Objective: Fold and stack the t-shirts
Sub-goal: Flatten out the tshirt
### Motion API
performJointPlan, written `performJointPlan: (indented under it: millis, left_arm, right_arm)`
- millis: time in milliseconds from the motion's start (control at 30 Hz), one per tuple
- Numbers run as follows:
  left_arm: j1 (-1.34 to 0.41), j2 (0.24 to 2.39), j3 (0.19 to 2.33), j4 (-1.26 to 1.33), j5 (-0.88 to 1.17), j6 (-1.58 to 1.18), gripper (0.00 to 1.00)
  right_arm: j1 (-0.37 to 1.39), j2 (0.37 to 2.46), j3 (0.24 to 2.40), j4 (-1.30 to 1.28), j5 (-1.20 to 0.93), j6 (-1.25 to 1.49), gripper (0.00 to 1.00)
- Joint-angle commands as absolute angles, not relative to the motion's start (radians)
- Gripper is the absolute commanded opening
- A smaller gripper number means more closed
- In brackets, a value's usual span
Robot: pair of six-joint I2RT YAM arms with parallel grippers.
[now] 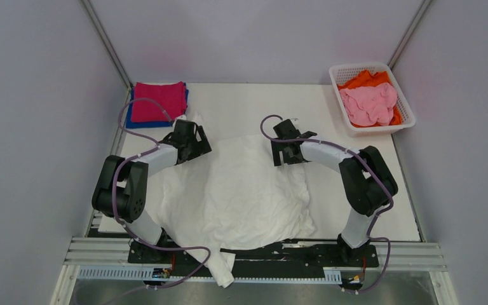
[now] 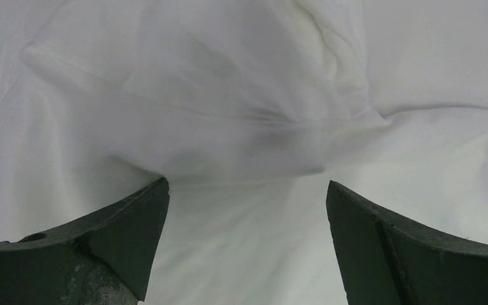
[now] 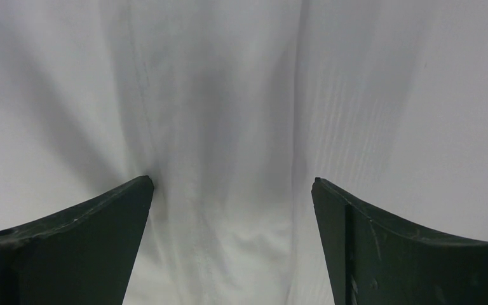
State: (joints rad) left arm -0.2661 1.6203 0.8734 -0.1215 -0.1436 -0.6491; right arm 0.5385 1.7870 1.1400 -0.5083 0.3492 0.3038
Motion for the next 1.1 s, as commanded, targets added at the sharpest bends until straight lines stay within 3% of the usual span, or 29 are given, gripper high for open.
performJointPlan:
  millis: [0, 300, 800, 933, 1067]
  left_arm:
    - [-0.239, 1.652, 0.844, -0.051, -0.172, -0.696, 1.00]
    - [-0.192, 1.657, 0.813, -0.064, -0.203, -0.709, 1.00]
    - [-0.176, 1.645, 0.817, -0.076, -0.217, -0.703, 1.00]
    - [-0.176, 1.633, 0.818, -0.076, -0.198, -0.702, 1.00]
    - [-0.176, 1.622, 0.821, -0.065, -0.159, -0.694, 1.00]
  right_arm:
    - [0.491, 1.792, 1.108, -0.528, 0.335, 0.365, 1.00]
    - [0.315, 1.706, 1.045, -0.530, 0.329, 0.412, 1.00]
    - [-0.218, 1.493, 0.952, -0.578, 0.320, 0.594, 1.00]
    - [-0.227, 1.388, 0.960, -0.565, 0.227, 0.538, 1.00]
    - [-0.061, 1.320, 0.935, -0.439, 0.050, 0.349, 1.00]
